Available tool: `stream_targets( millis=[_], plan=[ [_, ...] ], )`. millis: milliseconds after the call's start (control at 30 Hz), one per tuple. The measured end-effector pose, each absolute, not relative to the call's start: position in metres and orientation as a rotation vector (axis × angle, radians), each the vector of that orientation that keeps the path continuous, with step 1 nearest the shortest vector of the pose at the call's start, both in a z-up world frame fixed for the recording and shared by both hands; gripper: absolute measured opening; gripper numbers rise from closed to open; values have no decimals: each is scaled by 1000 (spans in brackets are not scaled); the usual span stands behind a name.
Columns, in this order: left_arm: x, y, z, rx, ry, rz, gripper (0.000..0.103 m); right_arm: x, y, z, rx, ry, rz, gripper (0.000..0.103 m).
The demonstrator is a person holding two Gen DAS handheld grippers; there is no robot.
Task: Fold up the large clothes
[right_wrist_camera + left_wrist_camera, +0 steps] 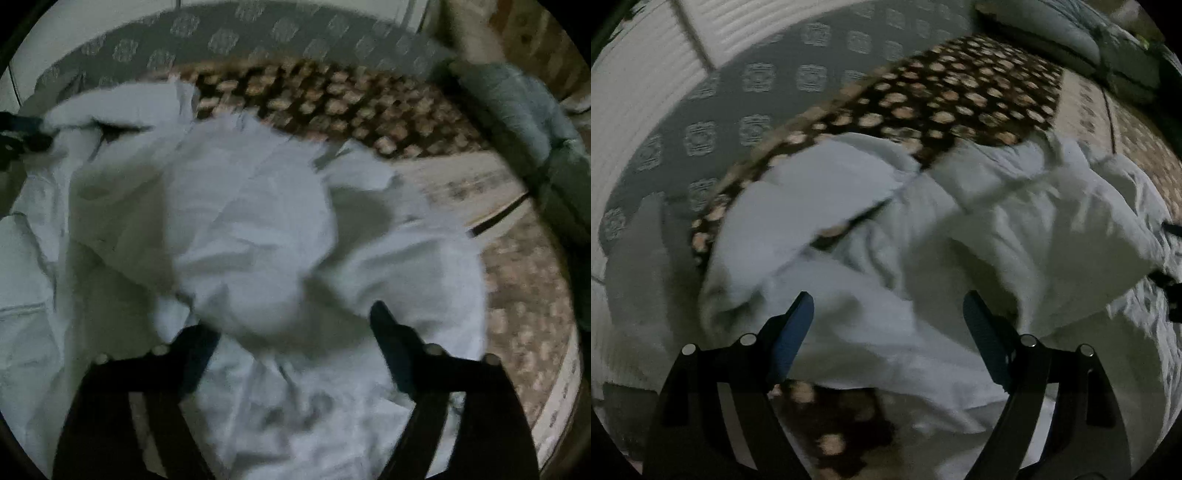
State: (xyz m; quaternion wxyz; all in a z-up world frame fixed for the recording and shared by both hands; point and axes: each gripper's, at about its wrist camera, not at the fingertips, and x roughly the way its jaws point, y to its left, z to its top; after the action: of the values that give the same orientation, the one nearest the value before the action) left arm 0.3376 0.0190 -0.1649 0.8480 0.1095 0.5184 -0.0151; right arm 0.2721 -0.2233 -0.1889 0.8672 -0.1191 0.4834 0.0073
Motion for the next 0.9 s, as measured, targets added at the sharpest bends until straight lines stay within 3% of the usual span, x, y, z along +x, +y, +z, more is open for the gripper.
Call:
stream_targets(
  millis=[200,400,433,467,533,567,633,733,833,900],
  plan=[
    [349,-31,-178,207,1167,-176,83,249,-314,-162,-113,953,-171,82],
    [372,-76,-212,320,1267,-168,80,285,-403,-194,111,1021,-270,82],
    [378,-81,-219,321,1293,-174,74,295,-412,-206,140,1052,-263,82],
    [380,-82,-224,314,1306,-179,58,302,-418,-217,174,1080,-254,82],
    [385,-87,-234,334,1321,-158,36,313,-426,-239,262,1129,-228,80],
    [387,-89,-238,342,1322,-153,27,316,-426,-249,298,1138,-212,76],
    [390,-90,-239,340,1308,-149,11,315,-420,-255,303,1111,-194,48],
    [400,-74,-215,299,1244,-103,6,309,-418,-241,290,1016,-225,13],
    [408,-48,-184,283,1169,-41,6,302,-418,-216,311,891,-249,1],
    [404,-34,-183,327,1172,-24,7,308,-409,-212,245,885,-289,0]
  ],
)
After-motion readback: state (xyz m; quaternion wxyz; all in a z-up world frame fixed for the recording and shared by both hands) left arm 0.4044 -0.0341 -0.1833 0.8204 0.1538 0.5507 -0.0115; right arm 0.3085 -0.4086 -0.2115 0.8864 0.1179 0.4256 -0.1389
